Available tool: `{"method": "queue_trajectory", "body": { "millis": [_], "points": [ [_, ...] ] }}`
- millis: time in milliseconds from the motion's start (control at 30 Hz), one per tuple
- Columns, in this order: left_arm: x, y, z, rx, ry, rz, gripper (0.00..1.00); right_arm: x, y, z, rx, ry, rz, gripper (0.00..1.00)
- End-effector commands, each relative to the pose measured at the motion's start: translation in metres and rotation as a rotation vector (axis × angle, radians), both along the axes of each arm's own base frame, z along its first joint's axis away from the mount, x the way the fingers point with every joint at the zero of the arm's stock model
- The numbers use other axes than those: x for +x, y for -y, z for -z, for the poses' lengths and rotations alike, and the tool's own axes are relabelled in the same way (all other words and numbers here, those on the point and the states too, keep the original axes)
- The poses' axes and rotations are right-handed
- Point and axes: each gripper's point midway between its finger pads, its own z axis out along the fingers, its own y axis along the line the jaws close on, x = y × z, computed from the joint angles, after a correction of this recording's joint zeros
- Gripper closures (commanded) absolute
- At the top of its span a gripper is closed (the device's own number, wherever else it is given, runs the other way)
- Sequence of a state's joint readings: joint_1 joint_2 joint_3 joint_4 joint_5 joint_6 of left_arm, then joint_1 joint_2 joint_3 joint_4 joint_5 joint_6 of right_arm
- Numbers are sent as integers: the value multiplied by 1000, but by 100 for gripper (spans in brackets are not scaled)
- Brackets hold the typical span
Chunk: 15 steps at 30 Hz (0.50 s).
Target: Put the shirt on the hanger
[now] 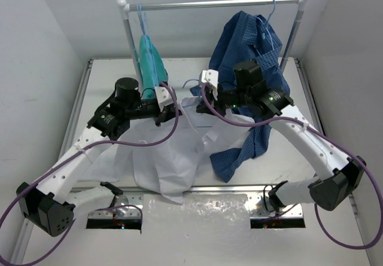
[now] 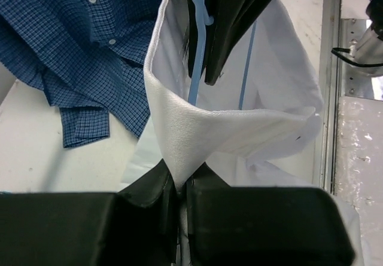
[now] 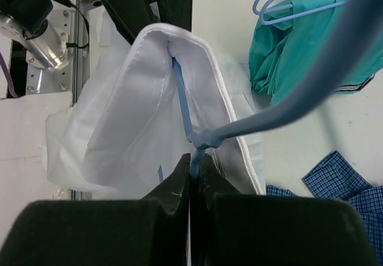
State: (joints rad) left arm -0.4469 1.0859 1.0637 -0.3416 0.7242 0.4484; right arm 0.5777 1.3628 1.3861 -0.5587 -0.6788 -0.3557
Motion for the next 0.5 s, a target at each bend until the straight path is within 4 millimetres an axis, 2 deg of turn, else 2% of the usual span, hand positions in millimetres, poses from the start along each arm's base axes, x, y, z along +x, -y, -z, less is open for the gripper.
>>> {"method": "queue_trajectory", "body": {
  "millis": [0, 100, 200, 233, 333, 467],
  "points": [
    [8, -2, -32, -74, 68, 7, 100, 0, 12, -14, 31, 43, 49, 100],
    [29, -23, -19, -34, 60, -58, 100, -14, 22, -10, 24, 5, 34, 100],
    [41, -38, -9, 36, 111, -95, 84, -21, 29, 3, 4, -10, 42, 100],
    [39, -39, -6, 49, 115, -90, 71, -23, 30, 7, -2, -26, 53, 100],
    [30, -39, 3, 71, 103, -57, 52, -23, 35, 9, -10, -36, 87, 100],
    [18, -38, 9, 87, 111, -15, 50, -28, 38, 9, 9, -54, 107, 100]
  ]
}}
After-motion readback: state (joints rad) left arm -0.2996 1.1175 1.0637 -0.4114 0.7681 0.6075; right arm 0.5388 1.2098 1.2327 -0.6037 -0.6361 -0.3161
